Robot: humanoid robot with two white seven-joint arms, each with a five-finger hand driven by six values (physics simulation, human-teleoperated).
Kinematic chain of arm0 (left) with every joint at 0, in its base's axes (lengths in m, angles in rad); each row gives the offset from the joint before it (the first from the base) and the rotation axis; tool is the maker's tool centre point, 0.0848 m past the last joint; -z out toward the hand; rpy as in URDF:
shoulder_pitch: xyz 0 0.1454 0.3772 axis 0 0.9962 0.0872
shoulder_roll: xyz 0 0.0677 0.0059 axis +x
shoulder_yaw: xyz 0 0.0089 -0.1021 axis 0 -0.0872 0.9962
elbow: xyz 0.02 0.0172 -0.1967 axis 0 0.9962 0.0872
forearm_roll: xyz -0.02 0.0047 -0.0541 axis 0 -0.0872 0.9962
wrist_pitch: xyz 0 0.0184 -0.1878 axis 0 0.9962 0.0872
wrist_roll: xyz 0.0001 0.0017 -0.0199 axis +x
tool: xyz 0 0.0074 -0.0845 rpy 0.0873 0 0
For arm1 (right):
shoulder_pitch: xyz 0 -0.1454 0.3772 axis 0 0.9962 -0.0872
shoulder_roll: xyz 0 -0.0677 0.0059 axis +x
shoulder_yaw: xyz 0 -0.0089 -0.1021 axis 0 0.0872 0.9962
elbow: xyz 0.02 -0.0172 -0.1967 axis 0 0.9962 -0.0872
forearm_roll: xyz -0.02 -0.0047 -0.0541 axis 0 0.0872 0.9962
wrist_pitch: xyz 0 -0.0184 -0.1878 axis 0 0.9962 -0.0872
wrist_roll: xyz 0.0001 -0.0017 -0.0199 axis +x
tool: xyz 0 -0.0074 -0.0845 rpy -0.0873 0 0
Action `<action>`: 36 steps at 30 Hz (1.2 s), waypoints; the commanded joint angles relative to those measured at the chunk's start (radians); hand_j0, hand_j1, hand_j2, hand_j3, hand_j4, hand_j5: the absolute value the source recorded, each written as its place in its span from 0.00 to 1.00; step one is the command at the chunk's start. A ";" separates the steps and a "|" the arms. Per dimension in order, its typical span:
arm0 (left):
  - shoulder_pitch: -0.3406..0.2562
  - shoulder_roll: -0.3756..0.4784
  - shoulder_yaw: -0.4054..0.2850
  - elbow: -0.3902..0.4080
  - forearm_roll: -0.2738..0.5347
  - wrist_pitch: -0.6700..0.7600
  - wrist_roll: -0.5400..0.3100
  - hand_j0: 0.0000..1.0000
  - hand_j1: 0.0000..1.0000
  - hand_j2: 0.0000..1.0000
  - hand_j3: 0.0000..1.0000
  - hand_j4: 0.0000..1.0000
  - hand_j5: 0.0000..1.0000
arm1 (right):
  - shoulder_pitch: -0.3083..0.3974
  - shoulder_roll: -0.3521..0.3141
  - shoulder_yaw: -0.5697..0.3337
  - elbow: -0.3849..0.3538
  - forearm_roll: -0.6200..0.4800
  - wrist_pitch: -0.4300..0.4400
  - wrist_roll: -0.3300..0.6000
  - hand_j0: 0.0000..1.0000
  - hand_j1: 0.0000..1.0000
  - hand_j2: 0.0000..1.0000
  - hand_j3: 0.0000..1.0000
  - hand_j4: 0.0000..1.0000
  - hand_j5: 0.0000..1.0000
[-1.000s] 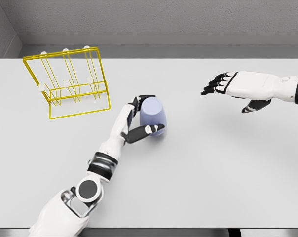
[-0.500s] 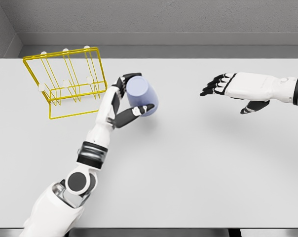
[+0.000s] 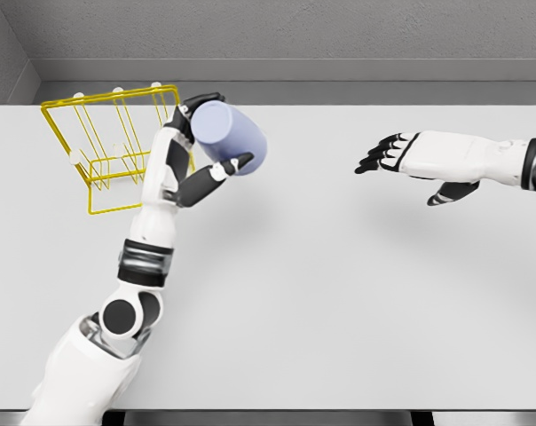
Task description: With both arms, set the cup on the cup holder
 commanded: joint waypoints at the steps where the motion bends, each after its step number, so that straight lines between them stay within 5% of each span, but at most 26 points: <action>1: 0.000 0.001 0.020 -0.001 0.000 -0.007 0.002 0.64 0.64 0.64 0.64 0.64 0.64 | 0.000 0.003 0.000 0.000 -0.005 0.003 0.000 1.00 1.00 1.00 1.00 1.00 1.00; 36: -0.032 0.037 0.132 0.001 0.019 0.135 -0.001 0.64 0.64 0.64 0.64 0.64 0.64 | 0.009 0.032 0.000 0.002 -0.001 0.003 0.000 1.00 1.00 1.00 1.00 1.00 1.00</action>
